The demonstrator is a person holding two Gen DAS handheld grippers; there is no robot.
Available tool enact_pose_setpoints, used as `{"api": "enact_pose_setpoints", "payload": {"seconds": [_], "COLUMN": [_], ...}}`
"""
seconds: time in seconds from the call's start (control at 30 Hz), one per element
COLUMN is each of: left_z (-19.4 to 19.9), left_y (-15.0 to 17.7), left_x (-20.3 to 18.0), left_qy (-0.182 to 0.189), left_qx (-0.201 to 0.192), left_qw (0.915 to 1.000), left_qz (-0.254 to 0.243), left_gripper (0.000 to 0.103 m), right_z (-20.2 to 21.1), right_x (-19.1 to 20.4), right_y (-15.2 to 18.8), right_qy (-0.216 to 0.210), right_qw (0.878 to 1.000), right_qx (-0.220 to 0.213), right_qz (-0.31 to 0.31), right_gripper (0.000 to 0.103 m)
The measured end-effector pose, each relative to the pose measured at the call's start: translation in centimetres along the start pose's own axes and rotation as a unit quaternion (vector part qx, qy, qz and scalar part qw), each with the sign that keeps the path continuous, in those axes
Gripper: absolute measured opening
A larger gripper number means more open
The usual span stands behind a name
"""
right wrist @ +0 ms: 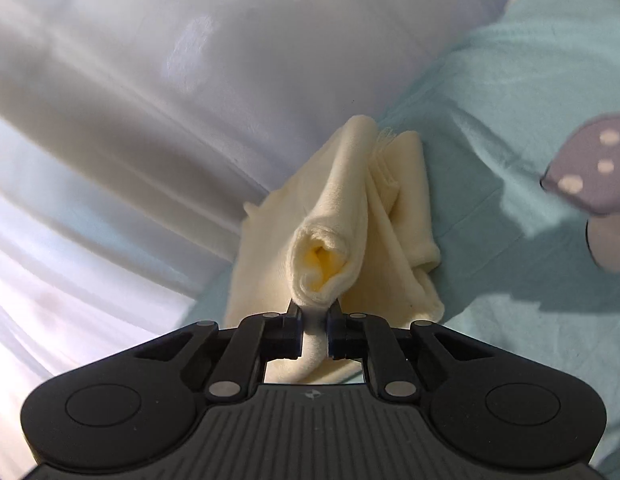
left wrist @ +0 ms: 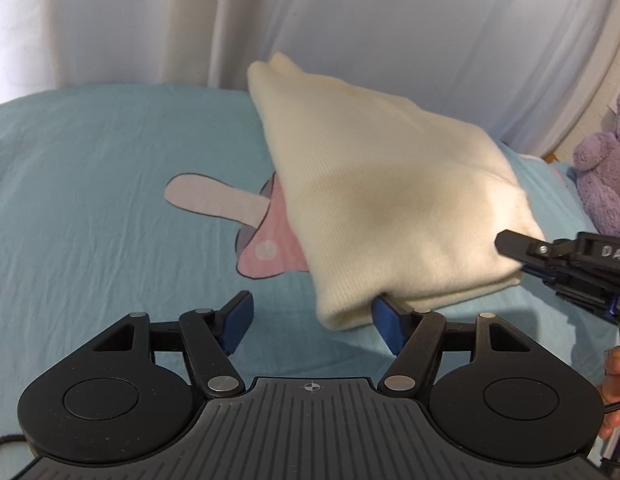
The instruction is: Fold small clothes
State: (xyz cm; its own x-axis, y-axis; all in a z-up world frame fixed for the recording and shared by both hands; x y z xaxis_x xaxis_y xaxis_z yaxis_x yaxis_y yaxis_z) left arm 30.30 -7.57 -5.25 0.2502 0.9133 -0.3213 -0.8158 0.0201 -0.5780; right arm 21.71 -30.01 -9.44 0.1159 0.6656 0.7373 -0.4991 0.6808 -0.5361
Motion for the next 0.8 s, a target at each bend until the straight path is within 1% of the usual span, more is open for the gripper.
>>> {"api": "enact_pose_setpoints", "payload": {"seconds": [0.03,0.1,0.13,0.27,0.33,0.37,0.4,0.43,0.5,0.53,0.57,0.6,0.7,0.73,0.8], "left_z": [0.2,0.4,0.5,0.4,0.9,1.2,1.6,2.0,2.6,2.5,2.2,1.5,-1.4,-2.3,-4.4], "left_y": [-0.2,-0.5,-0.5,-0.8,-1.2,-1.5,-2.0,-2.8,-4.1,-5.0,-5.9,-6.9,-8.9,-9.3,-10.1], "left_x": [0.2,0.6,0.7,1.4,2.3,2.9,3.6,4.6,6.2,6.9,7.5,7.9,7.6,7.3,6.5], "left_qy": [-0.001,0.005,0.011,0.033,0.05,0.061,0.071,0.088,0.118,0.129,0.143,0.164,0.191,0.202,0.21], "left_qx": [-0.002,-0.001,0.002,0.023,0.034,0.037,0.037,0.031,0.016,0.011,0.01,0.014,0.04,0.048,0.068], "left_qw": [1.0,1.0,0.9999,0.9992,0.9982,0.9974,0.9965,0.9947,0.9904,0.9879,0.9846,0.9792,0.9689,0.9657,0.9599], "left_qz": [0.002,0.006,0.007,-0.007,-0.003,0.008,0.022,0.043,0.07,0.085,0.101,0.118,0.152,0.156,0.173], "left_gripper": [0.071,0.073,0.074,0.072,0.072,0.072,0.072,0.072,0.074,0.074,0.075,0.075,0.075,0.074,0.069], "right_z": [0.4,0.5,0.2,-0.6,-0.4,-0.1,0.5,1.2,2.6,2.8,2.7,2.1,-0.8,-1.8,-3.6], "right_x": [-0.9,-1.4,-1.2,0.5,0.7,0.6,0.6,0.5,0.1,-0.2,-0.6,-1.1,-2.9,-3.5,-4.5], "right_y": [-0.3,-0.2,0.2,1.0,0.7,0.4,0.1,-0.2,-1.3,-2.3,-3.2,-4.4,-7.1,-7.8,-8.6], "right_qy": [0.008,0.062,0.094,0.129,0.121,0.112,0.097,0.085,0.091,0.095,0.09,0.079,0.046,0.039,0.041], "right_qw": [1.0,0.998,0.995,0.983,0.979,0.978,0.977,0.976,0.975,0.976,0.979,0.982,0.992,0.993,0.994], "right_qx": [-0.006,0.006,0.022,0.043,0.059,0.066,0.07,0.062,0.039,0.03,0.031,0.036,0.064,0.072,0.082], "right_qz": [-0.02,0.01,0.039,0.127,0.152,0.163,0.176,0.188,0.198,0.192,0.182,0.166,0.103,0.085,0.062], "right_gripper": [0.009,0.009,0.008,0.009,0.01,0.013,0.02,0.025,0.072,0.075,0.075,0.075,0.075,0.075,0.074]}}
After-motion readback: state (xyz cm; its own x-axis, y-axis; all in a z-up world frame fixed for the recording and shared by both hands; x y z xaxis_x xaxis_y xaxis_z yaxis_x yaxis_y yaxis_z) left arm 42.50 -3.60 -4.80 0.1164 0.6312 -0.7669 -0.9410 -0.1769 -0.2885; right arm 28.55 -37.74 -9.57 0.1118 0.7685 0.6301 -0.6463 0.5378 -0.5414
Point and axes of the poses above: each gripper's, at about its wrist camera, not at the fingertips, and z roughly against the way its jaws point, x to its left, y to its underside, the point moved 3 cm from there along -z, roughly the way its jaws point, and after that the axes turned 11 degrees about z, right-handed, at the moved point
